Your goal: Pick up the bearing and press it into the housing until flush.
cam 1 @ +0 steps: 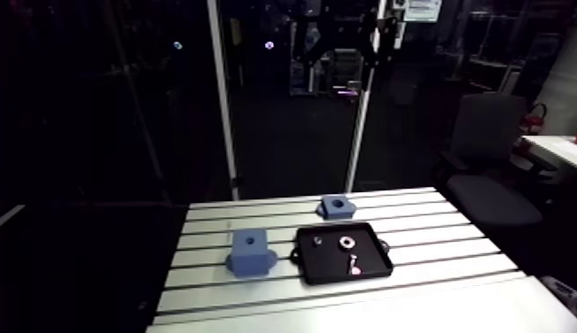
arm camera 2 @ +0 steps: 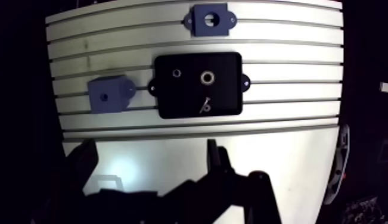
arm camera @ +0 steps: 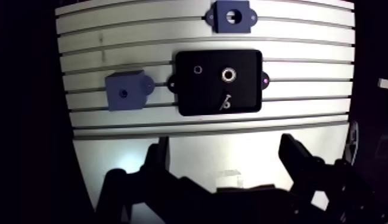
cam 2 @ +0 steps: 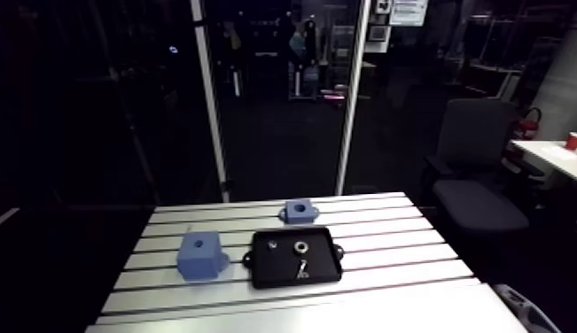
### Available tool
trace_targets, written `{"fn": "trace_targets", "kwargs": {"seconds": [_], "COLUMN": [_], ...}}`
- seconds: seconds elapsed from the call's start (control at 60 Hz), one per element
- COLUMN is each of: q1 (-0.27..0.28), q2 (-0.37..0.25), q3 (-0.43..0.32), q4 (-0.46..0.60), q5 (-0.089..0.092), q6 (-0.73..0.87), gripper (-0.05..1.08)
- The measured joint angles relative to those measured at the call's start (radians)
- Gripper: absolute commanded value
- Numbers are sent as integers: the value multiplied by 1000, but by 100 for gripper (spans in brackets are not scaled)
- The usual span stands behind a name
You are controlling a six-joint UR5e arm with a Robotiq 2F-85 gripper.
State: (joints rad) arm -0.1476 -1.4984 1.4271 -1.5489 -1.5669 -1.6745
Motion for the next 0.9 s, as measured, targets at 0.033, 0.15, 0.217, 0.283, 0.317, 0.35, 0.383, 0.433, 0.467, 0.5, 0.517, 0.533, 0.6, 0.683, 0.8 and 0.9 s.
{"fn": "trace_targets", "kwargs": {"seconds": [0.033,0.15,0.217,0.283,0.317,0.35,0.383,0.433,0.467,0.5,0.517,0.533,0.6,0.683,0.8,0.9], "q1": [-2,-12,-18,-25,-28,-32,-36,-43,-47,-51,-53,-55,-64,-73,-84,-89], "q2": [1,6,10,14,16,19,21,24,27,30,31,33,39,49,68,91], "q3": [11,60,88,113,127,140,152,170,182,194,199,205,228,255,290,317], "q4": [-14,-73,-104,-133,-148,-162,-175,-196,-208,-222,-228,-235,-262,-298,-350,-395], "q5": [0,1,1,1,1,1,1,1,1,1,1,1,1,1,1,2], "q6": [-1,-5,-9,-16,-20,-26,-31,-41,-47,-53,-56,-60,-71,-83,-96,-112], "gripper": [1,1,1,1,1,1,1,1,1,1,1,1,1,1,1,1]}}
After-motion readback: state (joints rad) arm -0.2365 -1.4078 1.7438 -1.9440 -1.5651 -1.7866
